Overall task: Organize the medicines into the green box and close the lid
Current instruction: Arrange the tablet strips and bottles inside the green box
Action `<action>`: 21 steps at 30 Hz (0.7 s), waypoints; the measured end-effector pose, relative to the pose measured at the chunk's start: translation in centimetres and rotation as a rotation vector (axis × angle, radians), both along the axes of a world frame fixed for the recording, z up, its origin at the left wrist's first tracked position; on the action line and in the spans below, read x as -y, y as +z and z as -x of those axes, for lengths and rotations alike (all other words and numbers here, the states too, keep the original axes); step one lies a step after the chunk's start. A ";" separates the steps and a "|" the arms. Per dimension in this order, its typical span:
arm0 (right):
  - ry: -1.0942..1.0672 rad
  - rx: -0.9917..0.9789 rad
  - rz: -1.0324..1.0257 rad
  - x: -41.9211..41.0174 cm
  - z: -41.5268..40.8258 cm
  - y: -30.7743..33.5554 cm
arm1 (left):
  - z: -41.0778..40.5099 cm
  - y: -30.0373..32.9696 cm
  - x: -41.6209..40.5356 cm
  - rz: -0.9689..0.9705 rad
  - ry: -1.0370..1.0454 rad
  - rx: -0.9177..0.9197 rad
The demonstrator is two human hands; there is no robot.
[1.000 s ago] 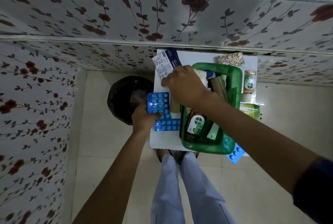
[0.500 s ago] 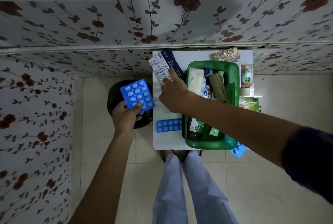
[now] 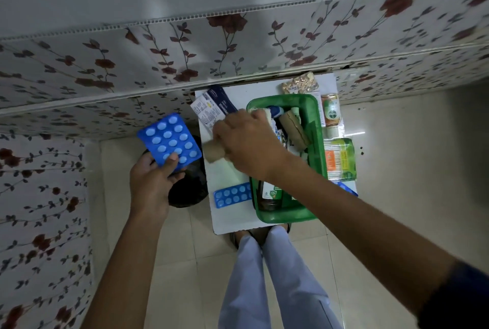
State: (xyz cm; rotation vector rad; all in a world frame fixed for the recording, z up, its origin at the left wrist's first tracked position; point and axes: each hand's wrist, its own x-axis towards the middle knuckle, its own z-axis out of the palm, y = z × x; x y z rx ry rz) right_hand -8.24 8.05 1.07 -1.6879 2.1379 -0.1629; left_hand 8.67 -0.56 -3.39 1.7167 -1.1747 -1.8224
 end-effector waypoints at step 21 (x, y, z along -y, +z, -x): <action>-0.685 0.218 0.201 -8.9 4.3 -4.2 | 7.4 3.3 -6.7 0.018 -0.362 -0.017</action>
